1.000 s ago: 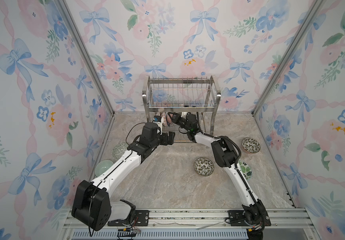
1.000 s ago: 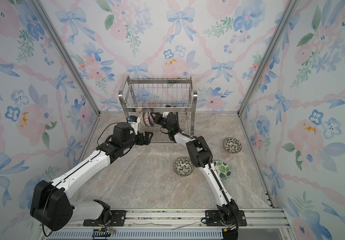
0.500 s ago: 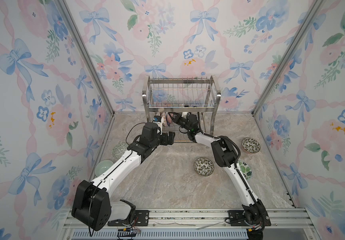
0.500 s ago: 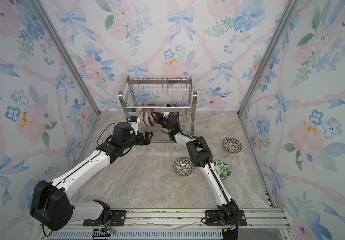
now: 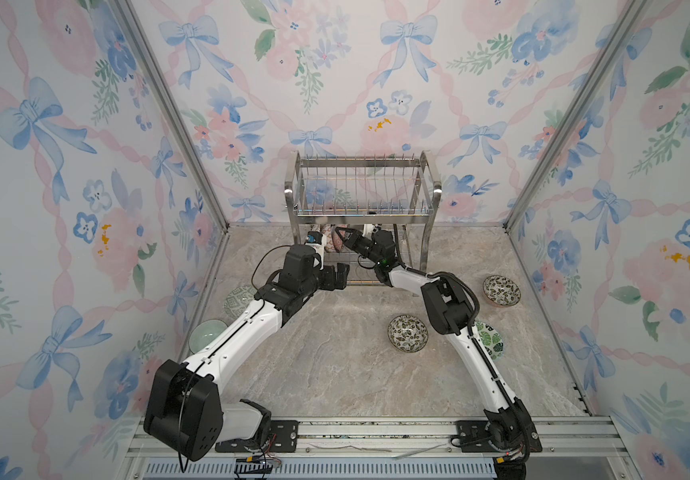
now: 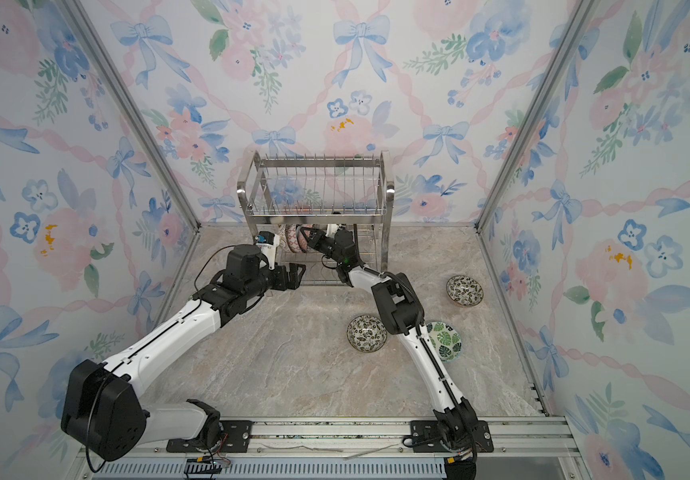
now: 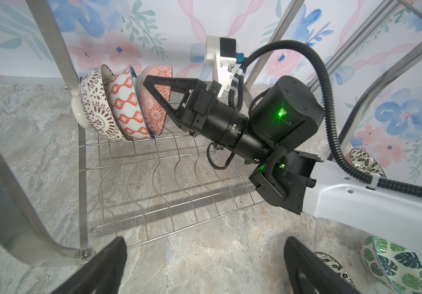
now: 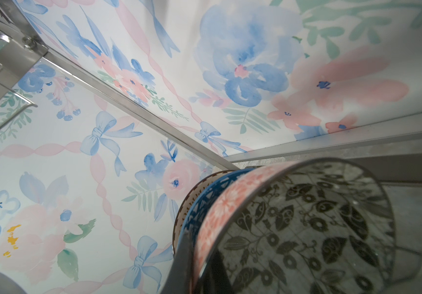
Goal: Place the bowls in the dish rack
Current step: 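Open the right gripper to release the pink-rimmed bowl in the rack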
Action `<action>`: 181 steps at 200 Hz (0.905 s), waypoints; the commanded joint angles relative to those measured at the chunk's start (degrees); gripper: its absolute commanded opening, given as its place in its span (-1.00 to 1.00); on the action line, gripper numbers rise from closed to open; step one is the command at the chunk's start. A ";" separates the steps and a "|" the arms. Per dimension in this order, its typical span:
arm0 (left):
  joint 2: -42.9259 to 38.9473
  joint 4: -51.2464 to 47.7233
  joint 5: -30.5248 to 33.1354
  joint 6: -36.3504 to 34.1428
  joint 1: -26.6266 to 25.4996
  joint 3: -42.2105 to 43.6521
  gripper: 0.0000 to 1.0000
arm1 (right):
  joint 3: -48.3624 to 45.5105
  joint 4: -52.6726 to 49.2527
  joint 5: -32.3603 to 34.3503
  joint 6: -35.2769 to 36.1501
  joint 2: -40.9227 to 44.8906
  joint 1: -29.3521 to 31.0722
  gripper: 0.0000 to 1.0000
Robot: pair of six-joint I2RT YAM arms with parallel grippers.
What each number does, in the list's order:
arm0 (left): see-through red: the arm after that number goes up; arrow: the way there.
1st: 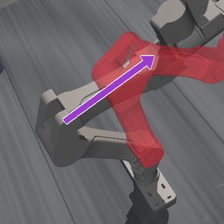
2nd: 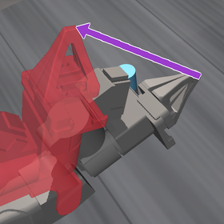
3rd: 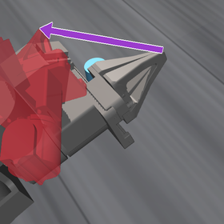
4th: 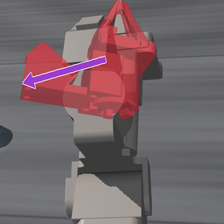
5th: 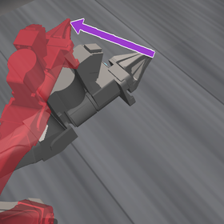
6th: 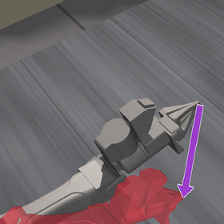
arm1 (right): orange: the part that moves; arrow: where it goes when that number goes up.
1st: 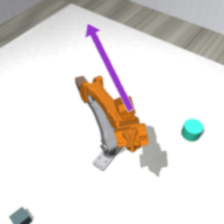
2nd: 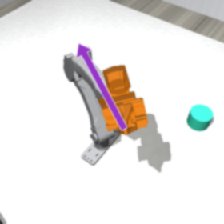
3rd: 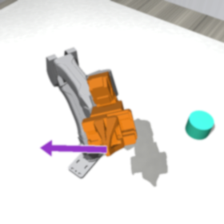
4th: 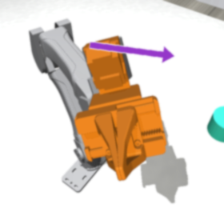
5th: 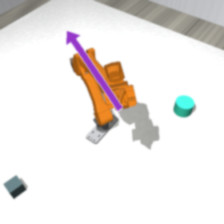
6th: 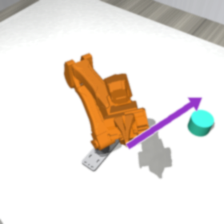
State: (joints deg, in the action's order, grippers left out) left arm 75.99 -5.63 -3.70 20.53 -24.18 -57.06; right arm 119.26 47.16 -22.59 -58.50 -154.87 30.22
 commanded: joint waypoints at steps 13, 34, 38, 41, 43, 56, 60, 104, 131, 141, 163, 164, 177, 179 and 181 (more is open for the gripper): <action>0.48 0.72 -0.45 -1.09 0.58 0.90 0.96 | -0.46 -2.15 -1.47 3.33 2.10 -0.76 -0.91; 0.48 0.71 -0.56 -1.02 0.63 0.91 0.96 | -0.87 -5.04 -2.08 5.30 3.03 -0.70 -0.90; 0.48 0.73 -0.55 -0.98 0.61 0.90 0.96 | -0.96 -5.48 -2.14 5.68 3.21 -0.69 -0.90; 0.48 0.72 -0.52 -0.94 0.63 0.90 0.96 | -1.03 -5.74 -2.21 5.83 3.31 -0.69 -0.89; 0.48 0.78 -0.52 -0.94 0.65 0.90 0.96 | -1.04 -6.02 -2.20 6.02 3.38 -0.69 -0.89; 0.56 0.78 -0.64 -0.93 0.70 0.91 0.96 | -1.38 -7.10 -2.25 6.91 3.88 -0.69 -0.87; 0.56 0.71 -0.64 -0.93 0.67 0.92 0.96 | -1.55 -7.46 -2.28 7.28 3.98 -0.69 -0.87; 0.48 0.76 -0.62 -0.93 0.79 0.92 0.96 | -2.17 -14.07 -2.13 12.20 5.63 -0.69 -0.81; 0.48 0.71 -0.62 -0.93 0.89 0.94 0.96 | -1.84 -18.98 -2.05 16.22 6.62 -0.42 -0.79; 0.43 0.73 -0.69 -0.85 1.02 0.92 0.96 | -1.69 -19.95 -2.03 16.86 6.80 -0.42 -0.78; 0.39 0.71 -0.72 -0.85 1.23 0.91 0.96 | -1.49 -21.12 -2.11 17.45 6.85 -0.42 -0.75; 0.39 0.71 -0.71 -0.80 1.24 0.90 0.96 | -1.49 -21.13 -2.11 17.45 6.85 -0.42 -0.75; 0.31 0.71 -0.75 -0.76 1.25 0.90 0.96 | -1.23 -22.19 -2.11 18.17 6.85 -0.42 -0.72; 0.31 0.71 -0.71 -0.76 1.29 0.90 0.96 | -1.18 -22.37 -2.13 18.27 6.79 -0.42 -0.72; 0.30 0.71 -0.69 -0.76 1.30 0.90 0.96 | -1.15 -22.48 -2.22 18.38 6.84 -0.42 -0.72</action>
State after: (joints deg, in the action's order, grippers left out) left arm 75.99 -5.63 -3.88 20.56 -23.22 -57.06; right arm 118.26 31.77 -24.86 -42.94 -149.84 30.15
